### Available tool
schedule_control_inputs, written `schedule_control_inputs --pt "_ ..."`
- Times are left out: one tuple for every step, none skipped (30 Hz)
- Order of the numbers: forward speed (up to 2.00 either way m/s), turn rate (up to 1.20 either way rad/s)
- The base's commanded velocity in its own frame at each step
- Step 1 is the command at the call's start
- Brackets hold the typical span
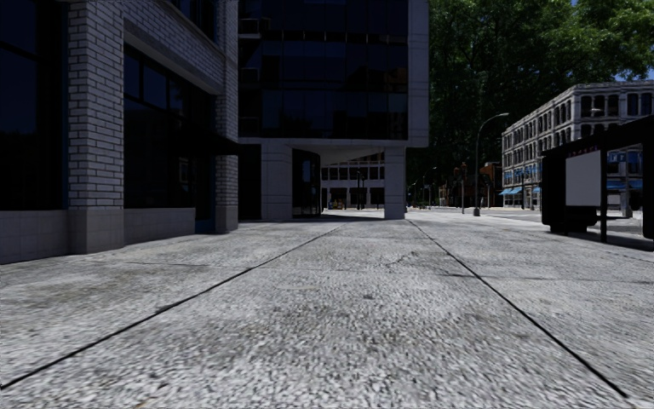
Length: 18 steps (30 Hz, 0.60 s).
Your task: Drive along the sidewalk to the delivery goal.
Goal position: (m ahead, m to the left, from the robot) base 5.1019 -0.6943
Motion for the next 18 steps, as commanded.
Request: schedule_control_inputs --pt "1.94 0.00" --pt "1.94 0.00" --pt "1.94 0.00" --pt "1.94 0.00" --pt "1.94 0.00" --pt "1.94 0.00" --pt "1.94 0.00" --pt "1.94 0.00" --pt "1.94 0.00" --pt "1.94 0.00" --pt "1.94 0.00" --pt "1.94 0.00" --pt "1.94 0.00" --pt "1.94 0.00" --pt "1.94 0.00" --pt "1.94 0.00" --pt "1.94 0.00" --pt "1.94 0.00"
